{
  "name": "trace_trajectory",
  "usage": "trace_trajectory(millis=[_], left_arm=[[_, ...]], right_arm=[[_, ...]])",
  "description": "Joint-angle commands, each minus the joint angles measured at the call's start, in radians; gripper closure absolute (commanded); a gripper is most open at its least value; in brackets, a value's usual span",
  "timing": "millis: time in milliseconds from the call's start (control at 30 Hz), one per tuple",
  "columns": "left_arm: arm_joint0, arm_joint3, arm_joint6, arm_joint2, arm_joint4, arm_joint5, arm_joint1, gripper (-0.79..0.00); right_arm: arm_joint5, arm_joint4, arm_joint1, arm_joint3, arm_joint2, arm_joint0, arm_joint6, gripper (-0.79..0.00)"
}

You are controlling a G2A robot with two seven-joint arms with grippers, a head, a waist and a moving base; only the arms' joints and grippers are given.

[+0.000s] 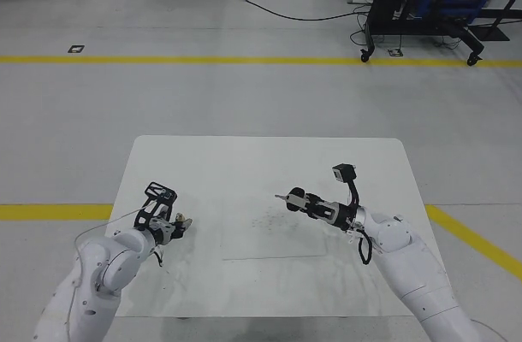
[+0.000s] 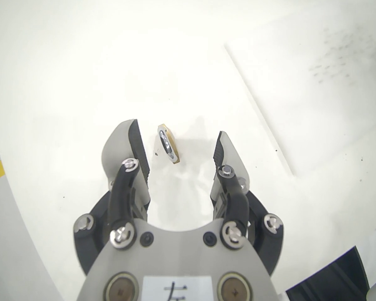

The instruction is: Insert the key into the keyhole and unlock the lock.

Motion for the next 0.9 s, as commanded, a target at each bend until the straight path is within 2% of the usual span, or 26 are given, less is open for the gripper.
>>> trace_trajectory(millis=[0,400,567,633,667,700,867], left_arm=[[-0.004,0.005,-0.002,0.008,0.005,0.010,-0.001,-0.409],[-0.006,0.016,0.004,0.021,0.036,0.042,-0.004,-0.320],[-0.011,0.019,0.006,0.027,0.050,0.055,-0.006,-0.209],[-0.011,0.020,0.009,0.028,0.050,0.057,-0.006,-0.126],[-0.011,0.020,0.009,0.028,0.048,0.055,-0.006,-0.022],[-0.011,0.021,0.008,0.028,0.049,0.054,-0.006,0.000],[-0.013,0.020,0.000,0.025,0.047,0.047,-0.006,0.000]], right_arm=[[0.000,0.000,0.000,0.000,0.000,0.000,0.000,0.000],[0.000,0.000,0.000,0.000,0.000,0.000,0.000,0.000],[0.000,0.000,0.000,0.000,0.000,0.000,0.000,0.000],[0.000,0.000,0.000,0.000,0.000,0.000,0.000,0.000],[0.000,0.000,0.000,0.000,0.000,0.000,0.000,0.000],[0.000,0.000,0.000,0.000,0.000,0.000,0.000,0.000],[0.000,0.000,0.000,0.000,0.000,0.000,0.000,0.000]])
